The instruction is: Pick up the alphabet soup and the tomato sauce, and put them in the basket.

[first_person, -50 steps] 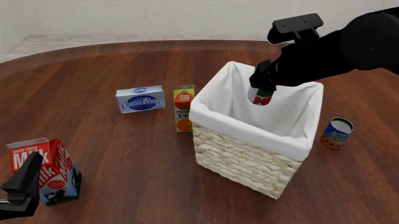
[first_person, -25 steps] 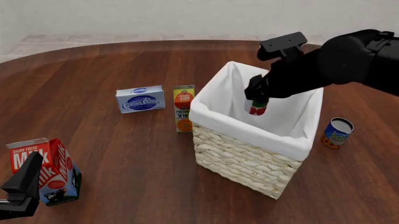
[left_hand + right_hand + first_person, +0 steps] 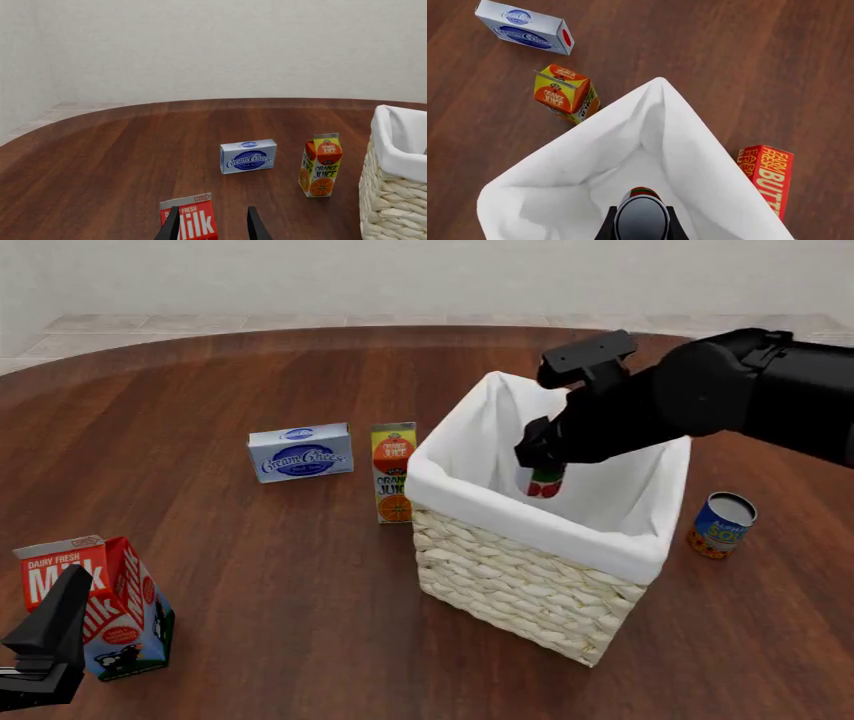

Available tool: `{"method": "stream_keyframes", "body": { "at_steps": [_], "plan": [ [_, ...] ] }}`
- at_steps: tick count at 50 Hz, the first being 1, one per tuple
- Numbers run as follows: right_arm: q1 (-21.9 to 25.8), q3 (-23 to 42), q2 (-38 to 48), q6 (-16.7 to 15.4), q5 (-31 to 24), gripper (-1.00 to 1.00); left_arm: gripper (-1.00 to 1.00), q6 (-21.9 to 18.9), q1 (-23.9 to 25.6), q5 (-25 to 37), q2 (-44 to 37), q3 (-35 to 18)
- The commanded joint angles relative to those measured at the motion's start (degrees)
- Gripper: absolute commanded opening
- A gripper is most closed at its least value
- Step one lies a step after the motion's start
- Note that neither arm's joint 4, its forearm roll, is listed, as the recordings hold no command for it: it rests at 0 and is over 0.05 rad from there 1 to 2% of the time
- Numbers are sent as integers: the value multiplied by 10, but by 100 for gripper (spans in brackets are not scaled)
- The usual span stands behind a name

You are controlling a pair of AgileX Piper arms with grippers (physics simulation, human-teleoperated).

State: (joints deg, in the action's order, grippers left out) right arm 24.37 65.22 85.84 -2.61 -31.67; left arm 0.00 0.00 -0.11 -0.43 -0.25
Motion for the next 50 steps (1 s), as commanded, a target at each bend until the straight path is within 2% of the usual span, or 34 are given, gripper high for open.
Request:
{"method": "stream_keyframes", "body": {
  "at_steps": [1,13,14,50],
  "plan": [
    [1,-2,9,12,8,-100,100,0,0,0,0,0],
    [-2,-4,11,5,11,-100,100,0,0,0,0,0],
    [0,-4,10,2,11,100,100,0,0,0,0,0],
    [0,26,-9,-3,-22,100,100,0,0,0,0,0]
  ]
}}
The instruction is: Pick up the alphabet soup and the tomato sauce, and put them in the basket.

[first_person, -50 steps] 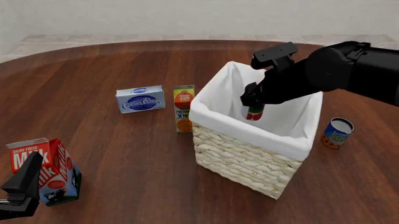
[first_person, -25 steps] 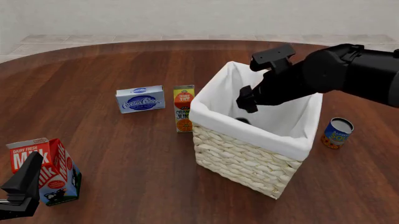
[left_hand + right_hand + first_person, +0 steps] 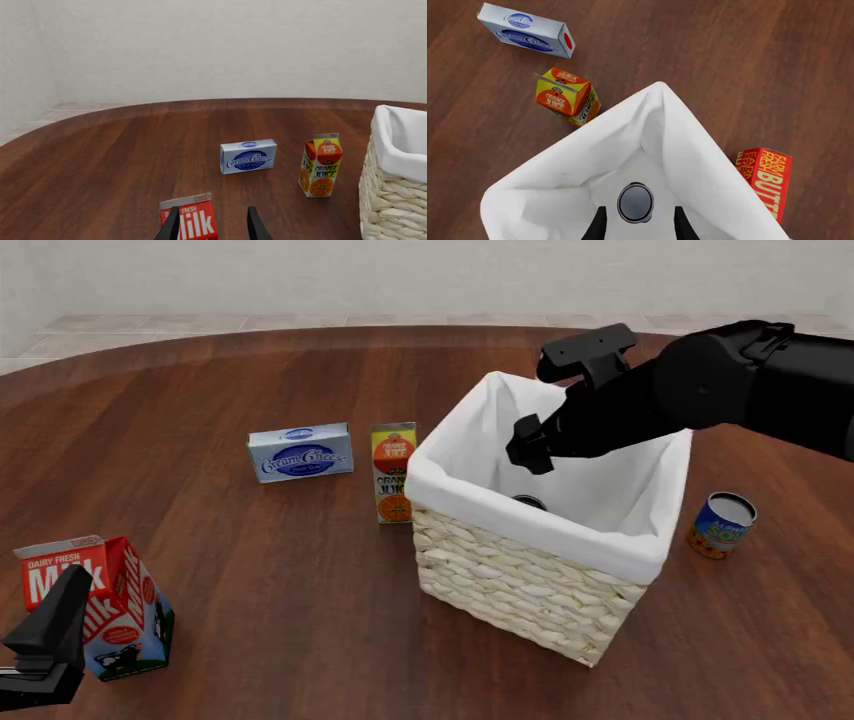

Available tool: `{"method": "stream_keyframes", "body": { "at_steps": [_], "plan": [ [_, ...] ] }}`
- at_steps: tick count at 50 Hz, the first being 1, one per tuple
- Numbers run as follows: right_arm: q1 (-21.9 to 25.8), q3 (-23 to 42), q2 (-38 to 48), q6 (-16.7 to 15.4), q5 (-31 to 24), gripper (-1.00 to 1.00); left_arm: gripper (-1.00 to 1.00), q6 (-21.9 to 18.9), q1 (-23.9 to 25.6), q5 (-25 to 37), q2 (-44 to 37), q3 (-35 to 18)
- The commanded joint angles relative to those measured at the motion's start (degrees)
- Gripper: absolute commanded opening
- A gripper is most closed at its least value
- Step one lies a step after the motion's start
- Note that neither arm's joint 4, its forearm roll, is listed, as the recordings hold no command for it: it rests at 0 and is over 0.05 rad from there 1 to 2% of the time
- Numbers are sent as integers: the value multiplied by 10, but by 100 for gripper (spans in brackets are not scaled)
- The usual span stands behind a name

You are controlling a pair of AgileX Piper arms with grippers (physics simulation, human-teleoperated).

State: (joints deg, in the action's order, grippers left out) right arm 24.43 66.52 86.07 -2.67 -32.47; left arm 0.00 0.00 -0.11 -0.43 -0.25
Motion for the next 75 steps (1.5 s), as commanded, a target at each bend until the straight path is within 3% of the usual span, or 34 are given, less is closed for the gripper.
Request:
{"method": "stream_keyframes", "body": {
  "at_steps": [1,35,75],
  "plan": [
    [1,15,-12,-1,-17,100,100,0,0,0,0,0],
    [-18,49,-71,-4,-74,100,100,0,0,0,0,0],
    [-103,78,-127,-33,-128,100,100,0,0,0,0,0]
  ]
}}
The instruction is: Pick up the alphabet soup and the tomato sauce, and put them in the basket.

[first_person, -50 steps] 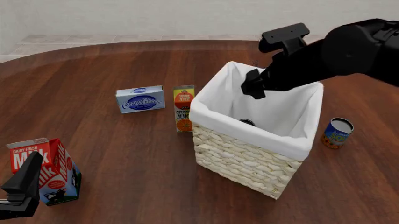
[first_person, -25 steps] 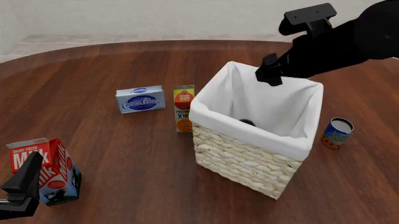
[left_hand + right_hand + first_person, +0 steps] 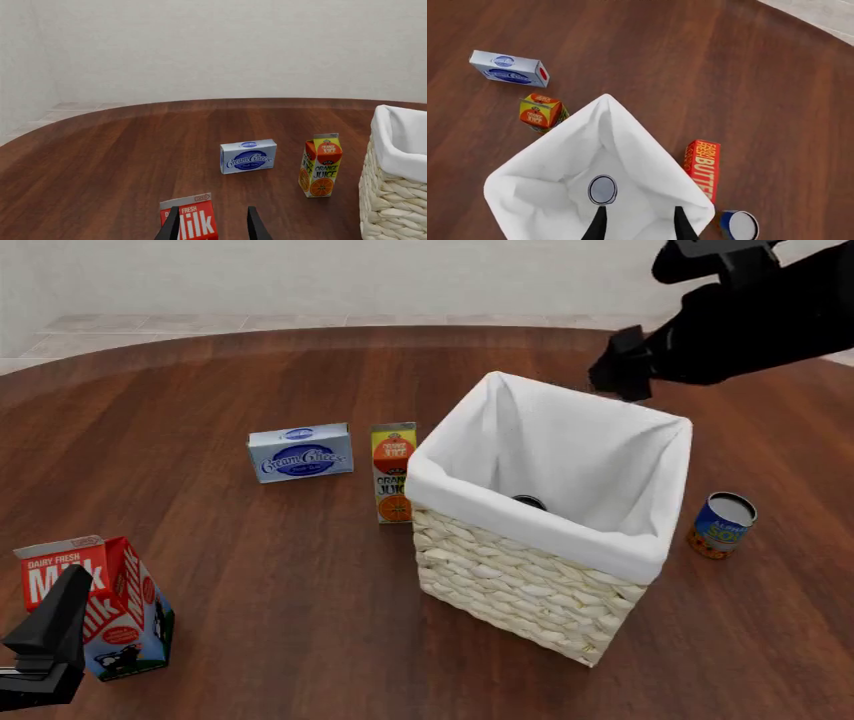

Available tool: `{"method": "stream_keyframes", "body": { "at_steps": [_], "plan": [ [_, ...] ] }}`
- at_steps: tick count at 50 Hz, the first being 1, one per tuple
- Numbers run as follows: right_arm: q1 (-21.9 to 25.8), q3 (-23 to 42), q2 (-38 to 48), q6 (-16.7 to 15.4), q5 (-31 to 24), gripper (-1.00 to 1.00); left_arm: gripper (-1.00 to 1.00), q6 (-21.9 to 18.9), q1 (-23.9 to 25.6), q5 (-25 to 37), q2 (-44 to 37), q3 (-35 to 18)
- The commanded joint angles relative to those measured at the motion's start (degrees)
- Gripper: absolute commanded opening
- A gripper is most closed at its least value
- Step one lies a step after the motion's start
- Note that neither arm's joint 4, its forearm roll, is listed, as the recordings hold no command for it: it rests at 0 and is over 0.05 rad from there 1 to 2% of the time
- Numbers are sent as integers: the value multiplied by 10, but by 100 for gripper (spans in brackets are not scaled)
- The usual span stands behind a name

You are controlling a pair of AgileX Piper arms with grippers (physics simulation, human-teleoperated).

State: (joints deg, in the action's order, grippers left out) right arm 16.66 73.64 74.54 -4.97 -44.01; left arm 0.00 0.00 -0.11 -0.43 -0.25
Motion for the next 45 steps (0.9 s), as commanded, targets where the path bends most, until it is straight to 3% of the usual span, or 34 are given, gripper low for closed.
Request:
{"method": "stream_keyframes", "body": {
  "at_steps": [1,45],
  "plan": [
    [-28,6,-13,-12,-13,100,100,0,0,0,0,0],
    [-175,-11,-45,-42,-15,100,100,0,0,0,0,0]
  ]
}}
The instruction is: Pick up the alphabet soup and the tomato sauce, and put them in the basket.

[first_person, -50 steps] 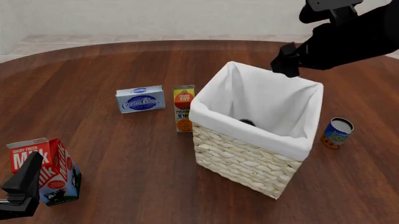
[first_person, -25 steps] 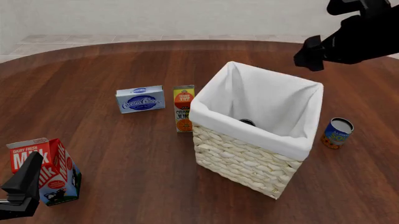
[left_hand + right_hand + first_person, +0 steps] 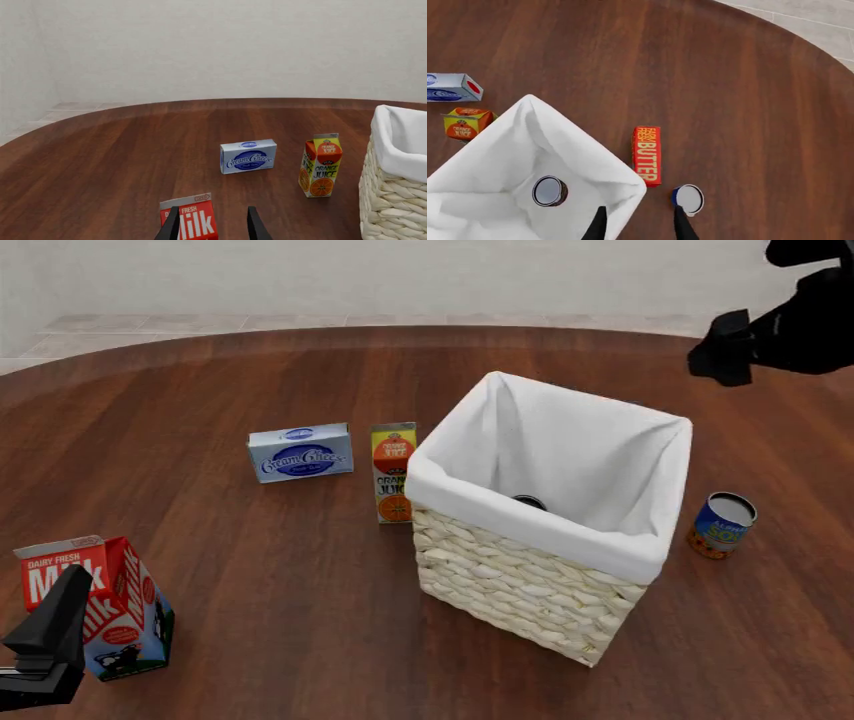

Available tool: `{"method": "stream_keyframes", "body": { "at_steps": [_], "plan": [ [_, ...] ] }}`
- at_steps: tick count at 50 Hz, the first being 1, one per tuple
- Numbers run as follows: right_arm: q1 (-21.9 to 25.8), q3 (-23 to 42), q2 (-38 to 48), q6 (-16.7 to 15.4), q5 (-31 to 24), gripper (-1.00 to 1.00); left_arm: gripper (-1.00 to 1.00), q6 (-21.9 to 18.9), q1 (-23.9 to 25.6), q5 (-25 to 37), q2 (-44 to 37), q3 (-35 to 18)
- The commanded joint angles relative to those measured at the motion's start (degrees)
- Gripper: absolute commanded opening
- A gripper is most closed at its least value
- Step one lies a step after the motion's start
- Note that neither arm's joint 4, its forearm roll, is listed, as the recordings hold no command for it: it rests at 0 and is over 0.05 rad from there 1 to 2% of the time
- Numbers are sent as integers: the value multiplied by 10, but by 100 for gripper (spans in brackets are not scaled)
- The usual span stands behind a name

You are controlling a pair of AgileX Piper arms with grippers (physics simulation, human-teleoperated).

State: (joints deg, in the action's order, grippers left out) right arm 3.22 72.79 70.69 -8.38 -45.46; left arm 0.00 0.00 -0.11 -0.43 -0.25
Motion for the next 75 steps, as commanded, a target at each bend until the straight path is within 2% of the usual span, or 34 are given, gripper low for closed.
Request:
{"method": "stream_keyframes", "body": {
  "at_steps": [1,27,39,44,58,66,75],
  "plan": [
    [-46,-4,-7,-10,2,100,100,0,0,0,0,0],
    [-121,-44,-13,-21,31,100,100,0,0,0,0,0],
    [-149,-50,-14,-3,47,100,100,0,0,0,0,0],
    [-159,-73,-13,-1,63,100,100,0,0,0,0,0],
    [-155,-99,-9,35,96,100,100,0,0,0,0,0],
    [-170,-126,1,41,127,100,100,0,0,0,0,0],
    [-167,-135,5,48,138,100,100,0,0,0,0,0]
  ]
}}
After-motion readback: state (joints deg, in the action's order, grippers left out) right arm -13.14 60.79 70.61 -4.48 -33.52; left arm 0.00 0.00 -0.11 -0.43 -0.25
